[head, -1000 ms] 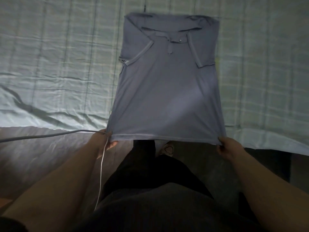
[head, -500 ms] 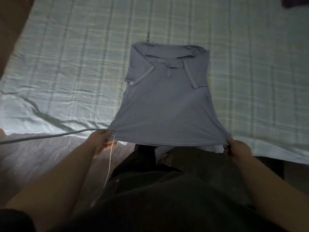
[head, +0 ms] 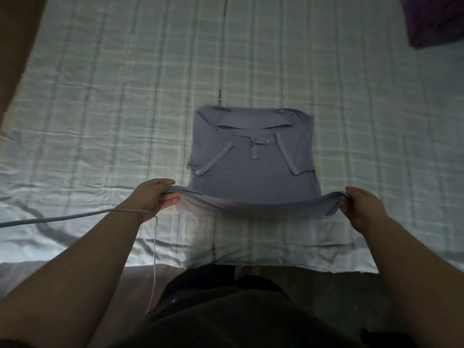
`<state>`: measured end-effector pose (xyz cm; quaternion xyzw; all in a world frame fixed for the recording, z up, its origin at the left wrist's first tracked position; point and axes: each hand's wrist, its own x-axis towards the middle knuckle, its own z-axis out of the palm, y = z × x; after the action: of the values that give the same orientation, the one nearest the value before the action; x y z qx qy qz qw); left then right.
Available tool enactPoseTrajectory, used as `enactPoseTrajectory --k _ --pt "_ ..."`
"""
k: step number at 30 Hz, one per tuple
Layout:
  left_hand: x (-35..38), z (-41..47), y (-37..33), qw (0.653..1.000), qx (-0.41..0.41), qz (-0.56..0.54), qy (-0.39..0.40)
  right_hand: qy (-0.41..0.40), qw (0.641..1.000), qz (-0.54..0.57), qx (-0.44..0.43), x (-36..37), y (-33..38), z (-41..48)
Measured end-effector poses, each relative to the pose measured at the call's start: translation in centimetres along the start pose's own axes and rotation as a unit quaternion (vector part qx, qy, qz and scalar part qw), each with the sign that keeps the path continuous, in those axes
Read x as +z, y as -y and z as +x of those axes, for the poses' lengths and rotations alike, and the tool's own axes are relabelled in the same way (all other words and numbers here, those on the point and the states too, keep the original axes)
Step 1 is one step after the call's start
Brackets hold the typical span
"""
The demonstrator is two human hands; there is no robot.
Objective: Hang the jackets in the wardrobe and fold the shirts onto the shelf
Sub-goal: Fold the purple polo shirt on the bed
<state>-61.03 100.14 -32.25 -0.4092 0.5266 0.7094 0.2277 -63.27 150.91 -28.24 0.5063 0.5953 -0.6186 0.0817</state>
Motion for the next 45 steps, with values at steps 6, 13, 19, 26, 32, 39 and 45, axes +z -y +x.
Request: enactPoseTrajectory --k 6,13,19,26,32,39,45 --pt "3.1 6.6 -5.5 0.999 -0.020 -0.024 -0.015 0.006 1.000 0.026 -0.012 5.4 4.7 5.5" --pt "7.3 15.4 -9.4 0.994 -0.033 -0.104 -0.014 0.012 0.997 0.080 0.000 11.5 7.7 14.6" --pt "9.2 24.0 -12.1 0.992 -0.014 -0.123 -0.024 0.034 0.994 0.101 -0.010 16.5 9.6 23.1" --pt "10.9 30.5 -12.9 0.987 0.024 -0.159 -0.011 0.045 0.990 0.134 -0.016 20.0 9.9 30.0" --pt "11.8 31.7 -12.5 0.983 0.026 -0.180 -0.030 0.042 0.981 0.190 -0.002 21.8 9.8 32.1" --pt "14.1 31.2 -10.8 0.951 0.271 0.095 -0.118 -0.015 0.933 -0.209 -0.294 22.5 8.0 29.7" --pt "18.9 30.9 -6.8 0.583 0.461 0.669 -0.007 0.073 0.600 -0.575 -0.551 26.0 3.1 26.8"
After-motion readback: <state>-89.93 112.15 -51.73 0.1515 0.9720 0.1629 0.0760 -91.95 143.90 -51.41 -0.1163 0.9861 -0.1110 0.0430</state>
